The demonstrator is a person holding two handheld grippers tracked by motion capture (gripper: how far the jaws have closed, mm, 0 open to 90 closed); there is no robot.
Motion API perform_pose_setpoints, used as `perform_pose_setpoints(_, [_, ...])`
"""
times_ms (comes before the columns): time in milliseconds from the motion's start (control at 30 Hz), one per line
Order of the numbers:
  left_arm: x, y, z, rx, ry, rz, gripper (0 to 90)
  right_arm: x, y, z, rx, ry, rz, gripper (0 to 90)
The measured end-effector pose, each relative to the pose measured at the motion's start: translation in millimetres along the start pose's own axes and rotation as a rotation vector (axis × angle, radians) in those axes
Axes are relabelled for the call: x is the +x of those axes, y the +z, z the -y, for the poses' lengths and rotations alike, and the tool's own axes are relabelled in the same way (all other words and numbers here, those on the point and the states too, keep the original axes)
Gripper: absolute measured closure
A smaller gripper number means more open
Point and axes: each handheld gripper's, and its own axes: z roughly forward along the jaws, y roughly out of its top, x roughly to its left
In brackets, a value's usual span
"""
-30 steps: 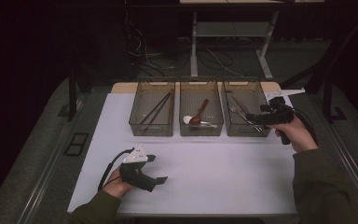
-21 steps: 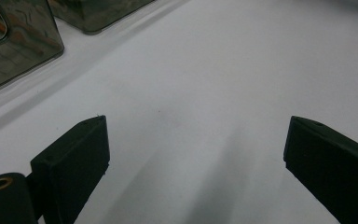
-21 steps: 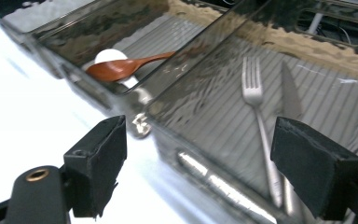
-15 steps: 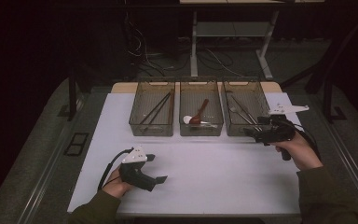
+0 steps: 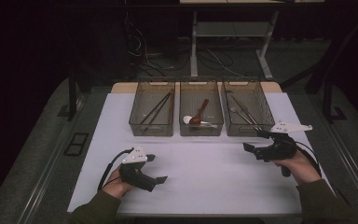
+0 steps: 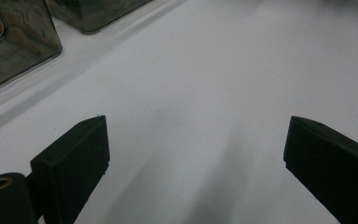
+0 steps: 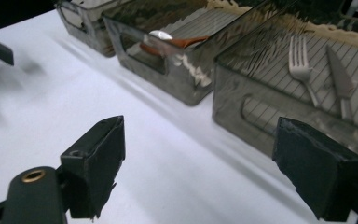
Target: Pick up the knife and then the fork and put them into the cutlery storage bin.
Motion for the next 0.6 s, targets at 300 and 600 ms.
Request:
perform_pose_setpoints(300, [-0.8, -0.4, 0.1, 0.0, 0.002, 0.0, 5.8, 9.7, -3.5, 24.9, -0.009, -0.011, -0.01, 16.7])
perform_pose_setpoints(600, [-1.0, -0.7, -0.4, 0.006, 0.011, 0.0, 5.8, 21.1, -2.1, 50.9, 0.019, 0.0, -0.033, 16.7])
